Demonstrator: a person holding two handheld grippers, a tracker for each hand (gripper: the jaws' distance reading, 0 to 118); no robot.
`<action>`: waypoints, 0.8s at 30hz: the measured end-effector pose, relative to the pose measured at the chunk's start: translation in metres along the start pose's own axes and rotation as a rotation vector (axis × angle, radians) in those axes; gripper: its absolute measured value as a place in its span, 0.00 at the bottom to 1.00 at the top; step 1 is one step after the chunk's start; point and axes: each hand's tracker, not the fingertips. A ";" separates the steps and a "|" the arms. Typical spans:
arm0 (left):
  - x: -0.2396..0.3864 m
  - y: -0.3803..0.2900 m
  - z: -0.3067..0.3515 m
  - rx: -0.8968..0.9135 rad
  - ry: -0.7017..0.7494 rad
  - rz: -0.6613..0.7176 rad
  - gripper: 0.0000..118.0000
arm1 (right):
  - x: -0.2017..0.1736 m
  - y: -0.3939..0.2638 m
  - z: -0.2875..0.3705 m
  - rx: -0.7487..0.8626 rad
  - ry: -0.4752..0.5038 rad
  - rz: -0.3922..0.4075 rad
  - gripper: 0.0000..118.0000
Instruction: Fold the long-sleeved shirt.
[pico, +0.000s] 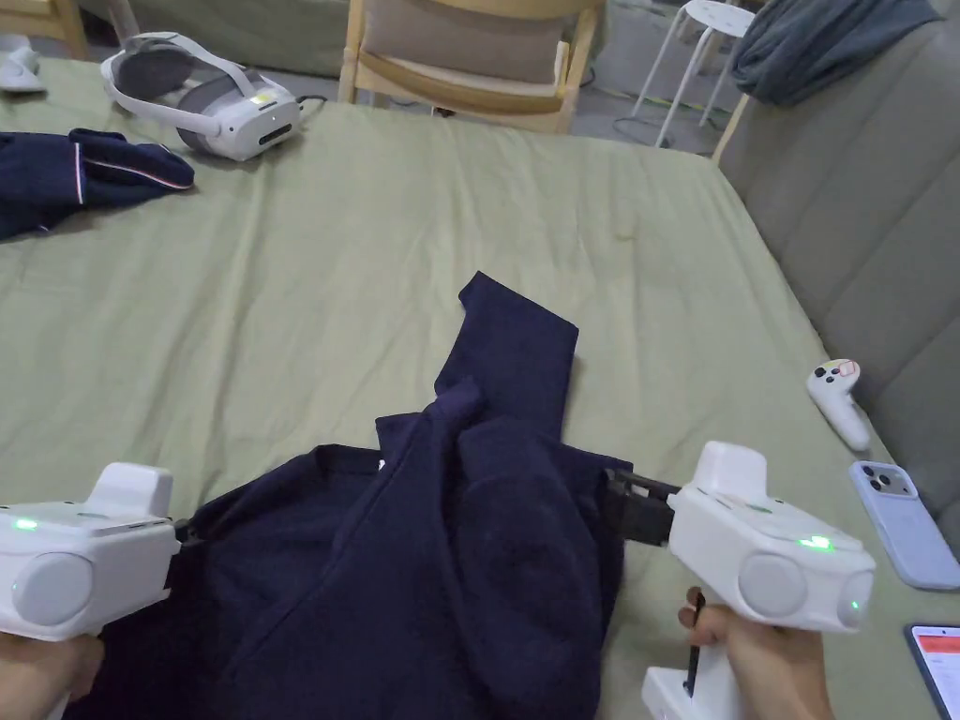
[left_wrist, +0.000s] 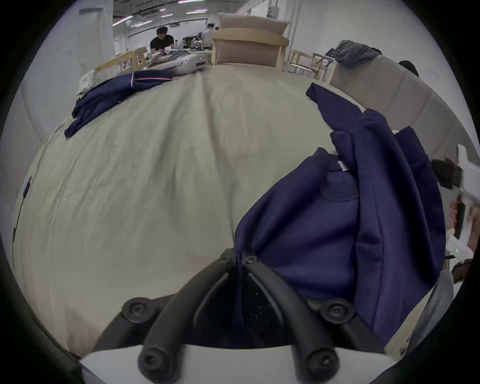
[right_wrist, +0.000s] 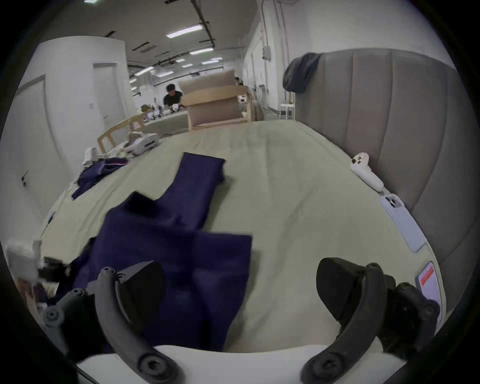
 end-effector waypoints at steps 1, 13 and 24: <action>-0.002 0.000 0.000 0.001 -0.007 0.016 0.06 | 0.003 0.008 -0.013 -0.024 -0.011 -0.020 0.98; -0.016 -0.001 -0.002 0.019 -0.034 0.056 0.06 | 0.003 0.000 -0.017 -0.078 0.105 -0.174 0.05; -0.008 0.010 0.111 0.237 -0.145 0.139 0.05 | 0.041 0.067 0.156 0.371 0.112 -0.236 0.05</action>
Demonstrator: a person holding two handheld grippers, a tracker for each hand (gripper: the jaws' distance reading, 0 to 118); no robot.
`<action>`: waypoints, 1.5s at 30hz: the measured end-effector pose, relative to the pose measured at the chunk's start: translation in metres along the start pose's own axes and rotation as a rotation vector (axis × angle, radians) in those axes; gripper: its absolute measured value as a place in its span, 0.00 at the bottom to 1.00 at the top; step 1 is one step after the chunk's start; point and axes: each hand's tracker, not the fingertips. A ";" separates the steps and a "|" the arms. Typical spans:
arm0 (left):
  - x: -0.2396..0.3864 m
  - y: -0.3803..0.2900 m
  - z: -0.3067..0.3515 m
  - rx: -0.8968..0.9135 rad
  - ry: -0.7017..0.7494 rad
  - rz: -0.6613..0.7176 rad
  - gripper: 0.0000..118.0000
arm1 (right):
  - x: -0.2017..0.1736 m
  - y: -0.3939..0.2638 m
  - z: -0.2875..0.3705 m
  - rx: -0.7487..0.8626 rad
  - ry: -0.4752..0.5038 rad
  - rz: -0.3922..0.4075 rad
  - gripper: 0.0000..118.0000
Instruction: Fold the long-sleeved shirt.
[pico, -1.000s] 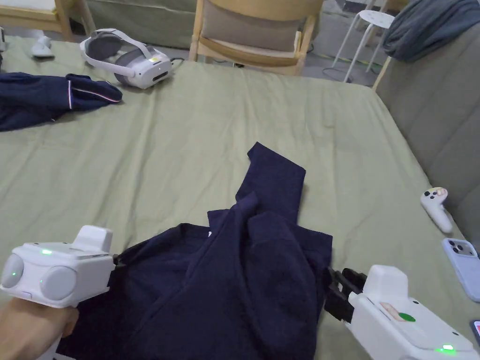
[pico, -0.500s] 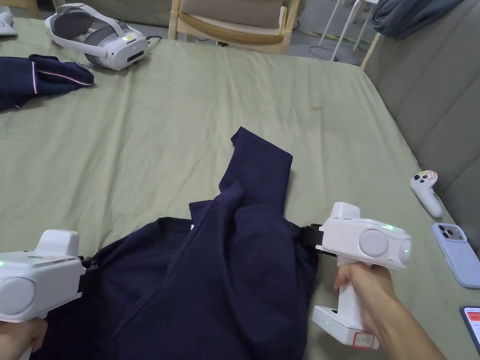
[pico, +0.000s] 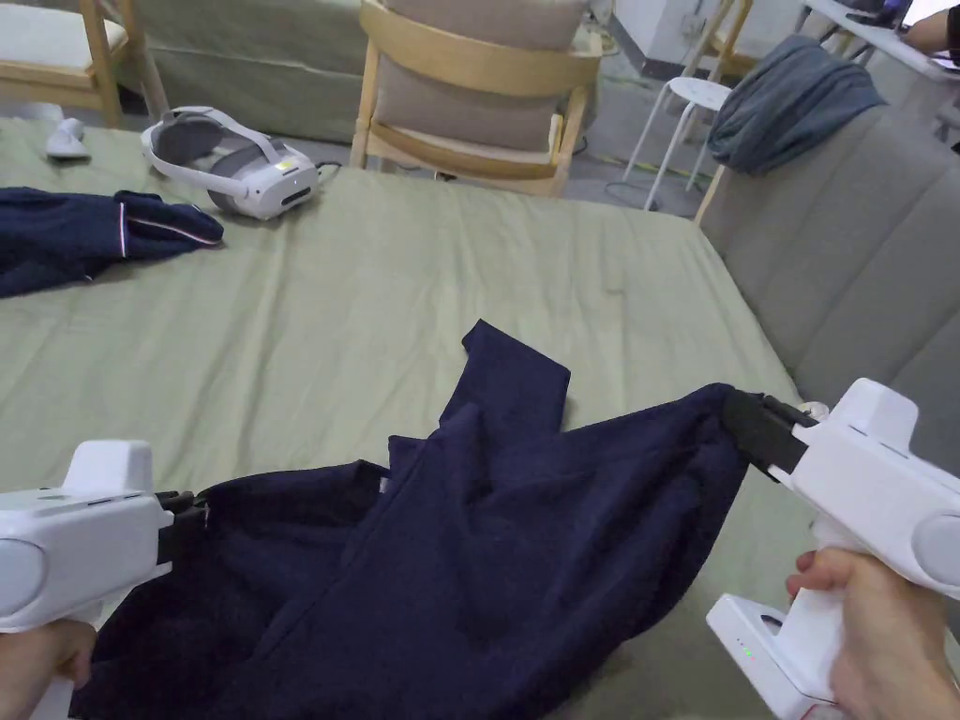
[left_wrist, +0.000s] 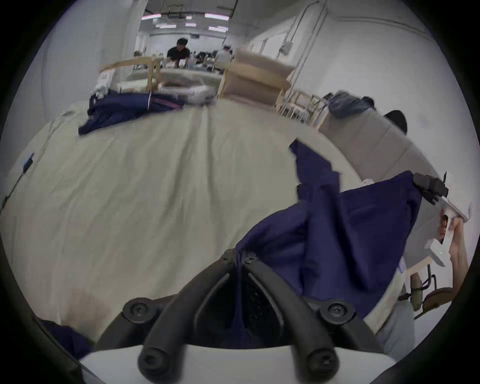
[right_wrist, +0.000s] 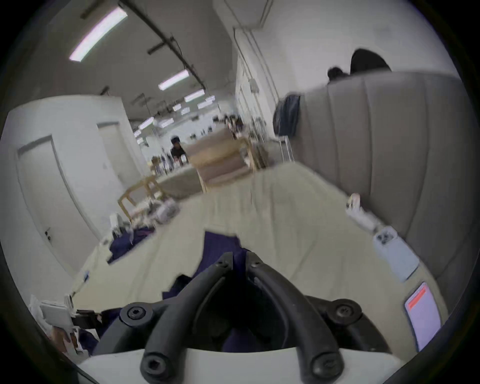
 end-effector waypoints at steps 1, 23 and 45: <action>0.003 0.006 0.014 0.033 -0.018 -0.002 0.05 | -0.003 0.013 0.012 0.034 0.015 0.007 0.05; 0.023 0.287 0.324 0.585 0.041 0.040 0.05 | -0.139 0.315 0.155 0.428 0.115 0.206 0.05; 0.047 0.520 0.286 0.772 0.215 0.010 0.05 | -0.201 0.440 -0.001 0.525 -0.007 0.211 0.05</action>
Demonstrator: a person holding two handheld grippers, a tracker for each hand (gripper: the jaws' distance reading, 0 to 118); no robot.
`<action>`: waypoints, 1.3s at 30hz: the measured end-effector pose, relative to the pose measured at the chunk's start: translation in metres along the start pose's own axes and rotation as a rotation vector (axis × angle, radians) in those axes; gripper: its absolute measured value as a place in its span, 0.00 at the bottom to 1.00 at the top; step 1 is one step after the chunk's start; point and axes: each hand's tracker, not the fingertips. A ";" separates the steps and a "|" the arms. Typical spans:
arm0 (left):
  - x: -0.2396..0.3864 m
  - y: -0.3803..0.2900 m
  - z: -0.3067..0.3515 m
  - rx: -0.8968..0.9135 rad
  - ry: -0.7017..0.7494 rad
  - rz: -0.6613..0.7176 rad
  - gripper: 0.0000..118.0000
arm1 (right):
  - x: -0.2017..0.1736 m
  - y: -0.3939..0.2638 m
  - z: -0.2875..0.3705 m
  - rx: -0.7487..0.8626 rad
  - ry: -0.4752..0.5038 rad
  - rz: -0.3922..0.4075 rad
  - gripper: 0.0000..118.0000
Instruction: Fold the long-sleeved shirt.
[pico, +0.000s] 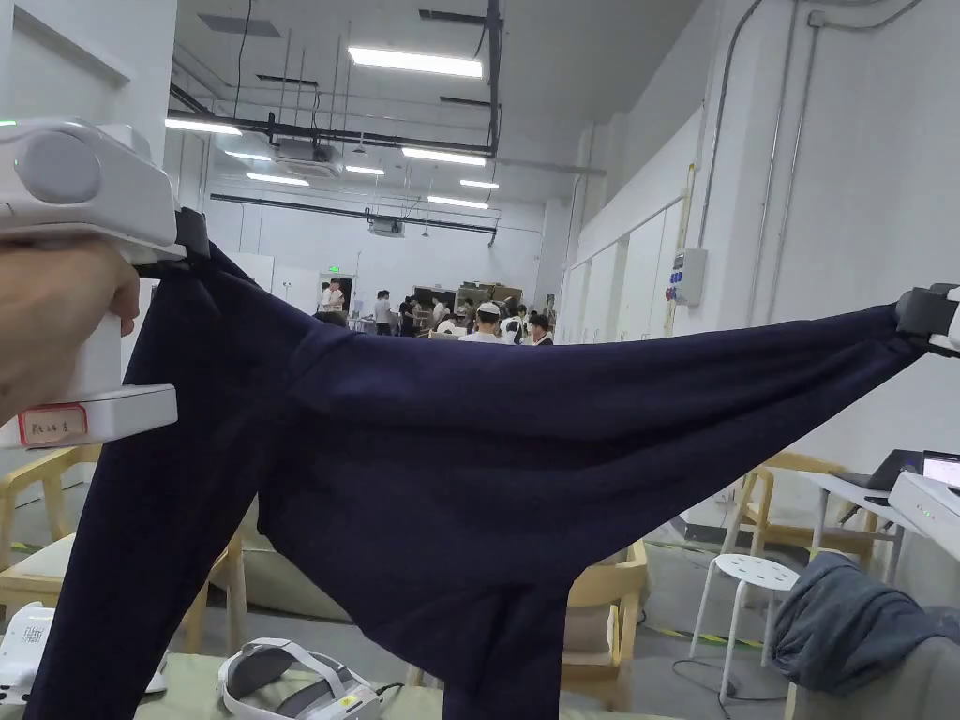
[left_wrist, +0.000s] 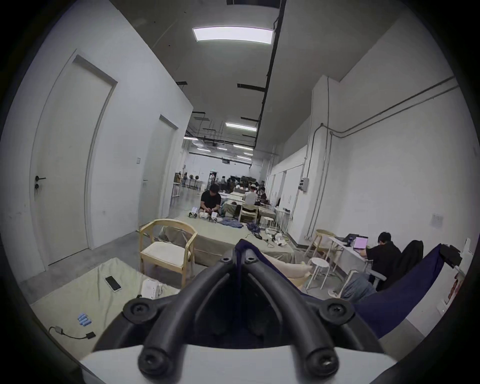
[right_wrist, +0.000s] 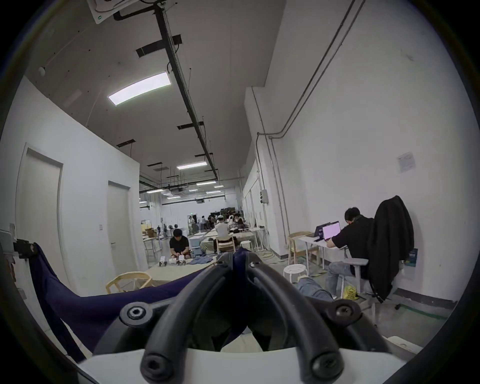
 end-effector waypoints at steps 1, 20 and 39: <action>-0.001 -0.002 -0.005 0.001 0.003 -0.003 0.05 | 0.000 -0.003 -0.004 0.007 0.007 -0.006 0.05; -0.076 -0.321 0.017 -0.508 0.033 -0.162 0.05 | 0.029 -0.341 0.060 -0.581 -0.004 0.076 0.05; -0.184 -0.552 0.269 -0.870 0.089 0.049 0.05 | 0.126 -0.541 0.321 -1.027 -0.083 -0.048 0.05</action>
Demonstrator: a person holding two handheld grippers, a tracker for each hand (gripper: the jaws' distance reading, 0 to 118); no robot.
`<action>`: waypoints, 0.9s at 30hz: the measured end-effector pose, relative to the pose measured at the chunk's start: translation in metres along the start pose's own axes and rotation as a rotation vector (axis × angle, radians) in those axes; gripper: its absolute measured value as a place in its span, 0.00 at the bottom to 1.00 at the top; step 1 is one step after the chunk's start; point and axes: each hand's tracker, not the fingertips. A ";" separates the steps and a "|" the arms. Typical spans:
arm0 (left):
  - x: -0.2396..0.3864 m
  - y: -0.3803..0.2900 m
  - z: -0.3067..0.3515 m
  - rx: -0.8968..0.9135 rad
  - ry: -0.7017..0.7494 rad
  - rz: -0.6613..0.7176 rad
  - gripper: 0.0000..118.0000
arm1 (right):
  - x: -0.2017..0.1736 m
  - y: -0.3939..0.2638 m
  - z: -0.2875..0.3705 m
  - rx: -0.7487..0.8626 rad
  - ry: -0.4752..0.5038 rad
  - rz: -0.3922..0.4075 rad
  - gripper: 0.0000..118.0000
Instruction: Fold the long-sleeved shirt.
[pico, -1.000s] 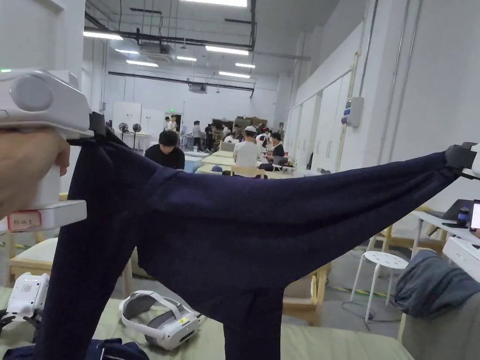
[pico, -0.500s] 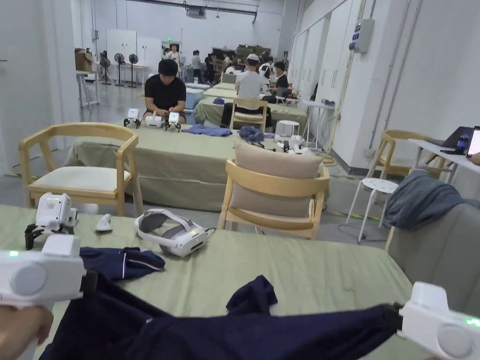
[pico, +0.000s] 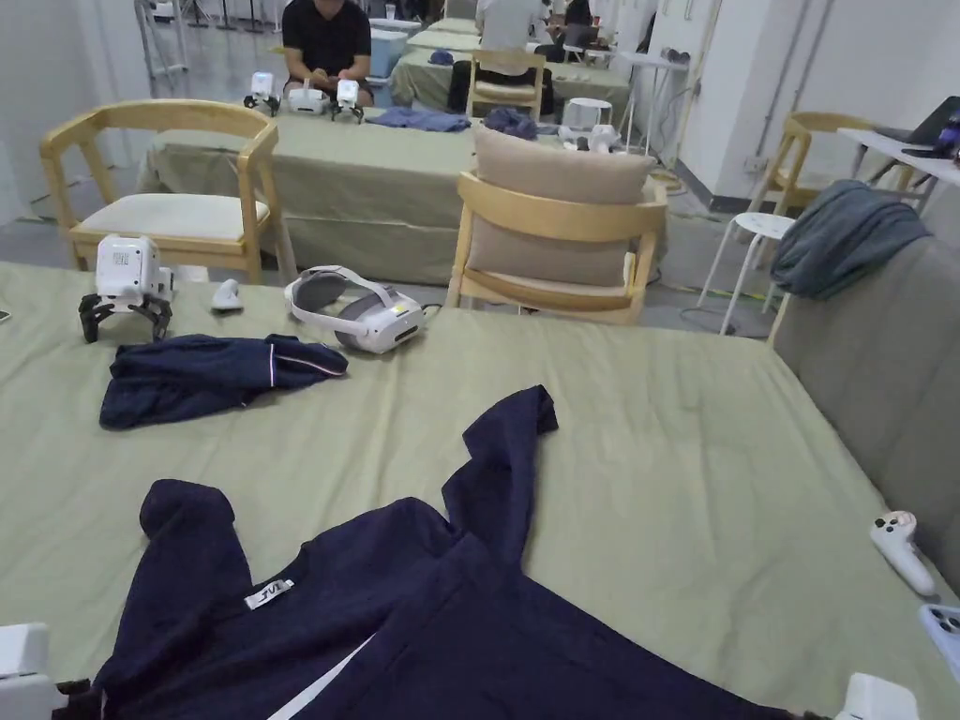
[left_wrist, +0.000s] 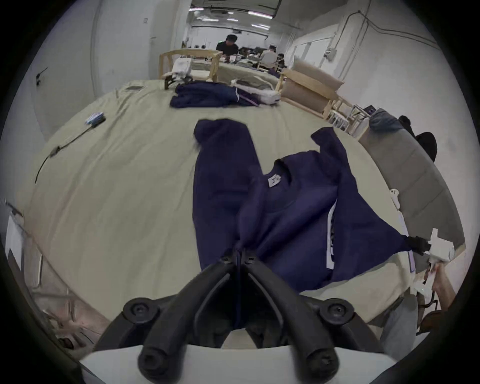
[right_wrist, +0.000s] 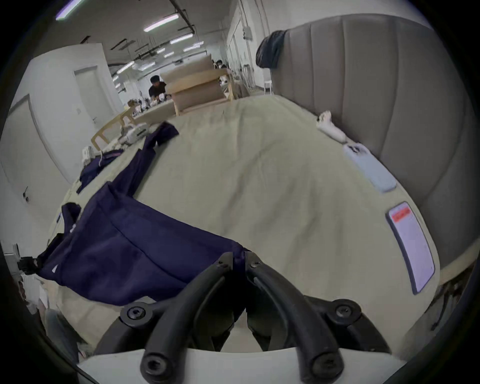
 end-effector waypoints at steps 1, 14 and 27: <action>-0.003 -0.006 -0.003 -0.009 -0.002 0.012 0.05 | 0.002 -0.004 -0.003 0.002 -0.005 -0.002 0.05; 0.055 0.009 0.028 0.208 0.195 -0.193 0.89 | -0.024 0.005 0.021 0.158 -0.099 0.107 0.99; 0.181 0.017 0.037 0.440 0.004 -0.240 0.03 | -0.109 0.011 0.103 0.512 -0.006 0.275 0.00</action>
